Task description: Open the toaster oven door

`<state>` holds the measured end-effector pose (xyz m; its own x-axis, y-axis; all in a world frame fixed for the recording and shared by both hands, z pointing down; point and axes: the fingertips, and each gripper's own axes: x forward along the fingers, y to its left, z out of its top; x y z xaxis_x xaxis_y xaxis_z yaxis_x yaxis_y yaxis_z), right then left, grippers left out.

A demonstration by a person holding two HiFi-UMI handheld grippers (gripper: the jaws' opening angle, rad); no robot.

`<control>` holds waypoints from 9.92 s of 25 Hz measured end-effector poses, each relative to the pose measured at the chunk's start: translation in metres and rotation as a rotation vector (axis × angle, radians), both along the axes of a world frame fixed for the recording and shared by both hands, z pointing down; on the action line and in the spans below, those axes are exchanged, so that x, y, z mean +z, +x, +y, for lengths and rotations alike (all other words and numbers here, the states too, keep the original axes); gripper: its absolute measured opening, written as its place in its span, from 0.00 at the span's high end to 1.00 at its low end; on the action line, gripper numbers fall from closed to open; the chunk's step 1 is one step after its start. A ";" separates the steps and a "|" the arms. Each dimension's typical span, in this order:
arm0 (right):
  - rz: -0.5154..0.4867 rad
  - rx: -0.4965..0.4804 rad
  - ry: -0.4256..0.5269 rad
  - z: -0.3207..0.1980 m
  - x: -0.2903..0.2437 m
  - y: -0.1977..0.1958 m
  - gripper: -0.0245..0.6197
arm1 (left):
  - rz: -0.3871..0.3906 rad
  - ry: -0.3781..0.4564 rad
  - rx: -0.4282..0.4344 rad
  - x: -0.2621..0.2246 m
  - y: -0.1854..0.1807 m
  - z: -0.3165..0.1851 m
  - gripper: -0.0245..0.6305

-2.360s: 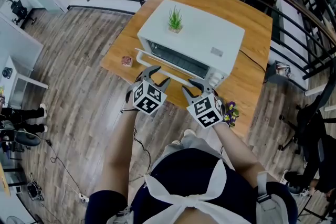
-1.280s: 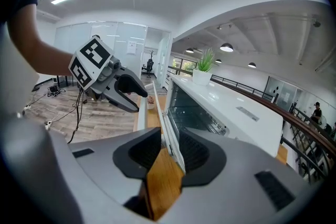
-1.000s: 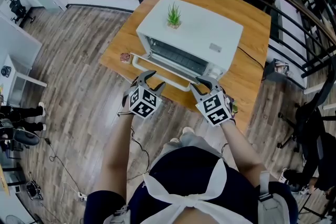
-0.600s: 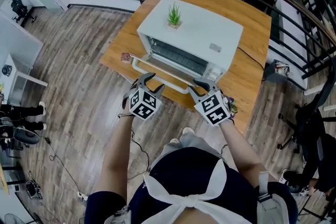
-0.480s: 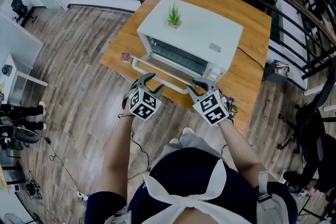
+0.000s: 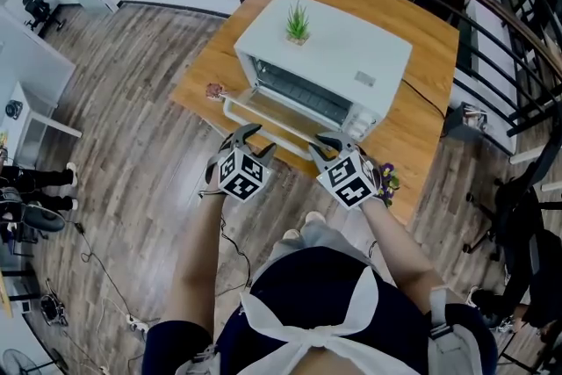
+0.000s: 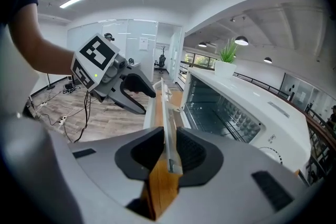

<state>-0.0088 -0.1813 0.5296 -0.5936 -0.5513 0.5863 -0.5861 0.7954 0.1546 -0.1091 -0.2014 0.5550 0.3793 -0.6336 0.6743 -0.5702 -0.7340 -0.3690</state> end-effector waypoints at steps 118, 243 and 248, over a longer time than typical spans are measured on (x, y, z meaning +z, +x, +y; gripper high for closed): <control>0.199 -0.199 -0.031 0.062 0.082 -0.039 0.84 | 0.411 -0.174 -0.472 0.037 -0.060 0.059 0.91; -0.120 0.000 -0.069 0.055 0.016 -0.058 0.95 | 0.636 -0.049 -0.596 -0.014 -0.054 0.087 0.92; -0.174 0.018 -0.042 0.058 -0.005 -0.057 0.95 | 0.665 -0.018 -0.568 -0.032 -0.040 0.082 0.92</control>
<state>-0.0658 -0.1237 0.5246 -0.6782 -0.5400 0.4983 -0.6154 0.7880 0.0164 -0.1494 -0.1195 0.5234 0.3283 -0.8374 0.4371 -0.9441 -0.2764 0.1795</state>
